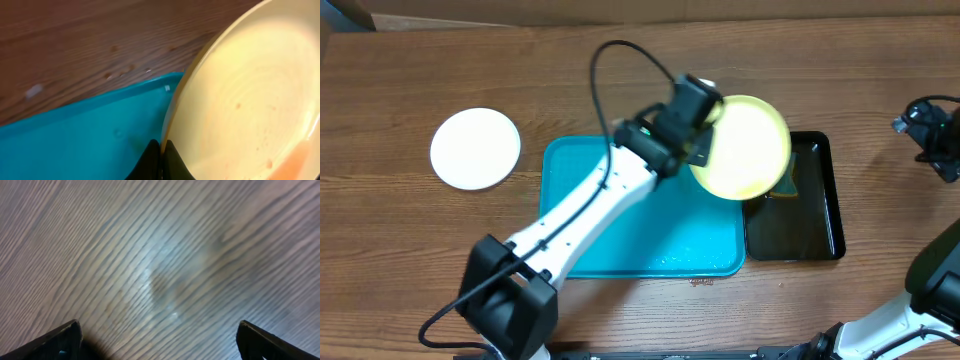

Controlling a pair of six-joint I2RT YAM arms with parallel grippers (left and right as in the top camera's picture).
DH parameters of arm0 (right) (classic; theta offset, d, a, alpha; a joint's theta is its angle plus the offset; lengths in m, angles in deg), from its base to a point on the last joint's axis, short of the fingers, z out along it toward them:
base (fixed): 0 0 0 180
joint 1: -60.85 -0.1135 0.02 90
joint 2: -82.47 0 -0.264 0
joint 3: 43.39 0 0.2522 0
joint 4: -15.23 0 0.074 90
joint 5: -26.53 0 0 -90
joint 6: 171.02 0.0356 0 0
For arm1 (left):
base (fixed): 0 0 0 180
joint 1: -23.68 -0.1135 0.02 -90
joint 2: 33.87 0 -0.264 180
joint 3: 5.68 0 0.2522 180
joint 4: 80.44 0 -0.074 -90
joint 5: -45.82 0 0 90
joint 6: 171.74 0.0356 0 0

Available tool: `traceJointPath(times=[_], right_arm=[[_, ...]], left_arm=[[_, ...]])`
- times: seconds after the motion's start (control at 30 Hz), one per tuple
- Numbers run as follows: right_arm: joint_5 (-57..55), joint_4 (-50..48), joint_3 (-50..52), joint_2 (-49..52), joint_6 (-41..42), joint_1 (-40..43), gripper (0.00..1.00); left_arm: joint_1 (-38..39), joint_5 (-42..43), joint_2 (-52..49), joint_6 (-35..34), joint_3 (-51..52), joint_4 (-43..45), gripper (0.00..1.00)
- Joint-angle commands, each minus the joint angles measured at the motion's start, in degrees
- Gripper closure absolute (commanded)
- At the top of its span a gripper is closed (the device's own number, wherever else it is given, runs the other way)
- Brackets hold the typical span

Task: Clean dirty plates on tray and stack at the side

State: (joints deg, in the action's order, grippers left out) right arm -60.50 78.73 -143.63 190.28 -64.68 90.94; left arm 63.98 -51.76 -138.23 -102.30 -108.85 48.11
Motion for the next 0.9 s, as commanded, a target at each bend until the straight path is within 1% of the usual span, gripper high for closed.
traceJointPath(times=[0.0,0.13,0.17,0.3,0.53,0.67,0.73,0.87], right_arm=[[0.2,-0.2,-0.9,-0.2,0.4,0.4,0.00],[0.2,-0.2,-0.9,-0.2,0.4,0.4,0.00],[0.2,-0.2,-0.9,-0.2,0.4,0.4,0.00],[0.2,-0.2,-0.9,-0.2,0.4,0.4,0.00],[0.2,-0.2,-0.9,-0.2,0.4,0.4,0.00],[0.2,-0.2,-0.9,-0.2,0.4,0.4,0.00],[0.2,-0.2,-0.9,-0.2,0.4,0.4,0.00],[0.2,-0.2,-0.9,-0.2,0.4,0.4,0.00]], left_arm=[[5.6,-8.4,0.7,3.1,-1.6,2.8,0.96],[11.8,-20.8,0.6,7.5,-1.6,5.9,0.96],[15.0,-27.4,0.6,10.3,-1.6,7.5,0.96],[19.8,-37.4,0.6,17.7,-1.6,10.7,0.96],[24.3,-48.4,0.6,30.4,-1.6,18.0,0.96],[26.1,-54.2,0.6,40.4,-1.6,25.5,0.96],[27.0,-56.2,0.6,42.5,-1.6,28.3,0.96],[28.5,-56.3,0.6,45.0,-1.6,31.4,0.96]])
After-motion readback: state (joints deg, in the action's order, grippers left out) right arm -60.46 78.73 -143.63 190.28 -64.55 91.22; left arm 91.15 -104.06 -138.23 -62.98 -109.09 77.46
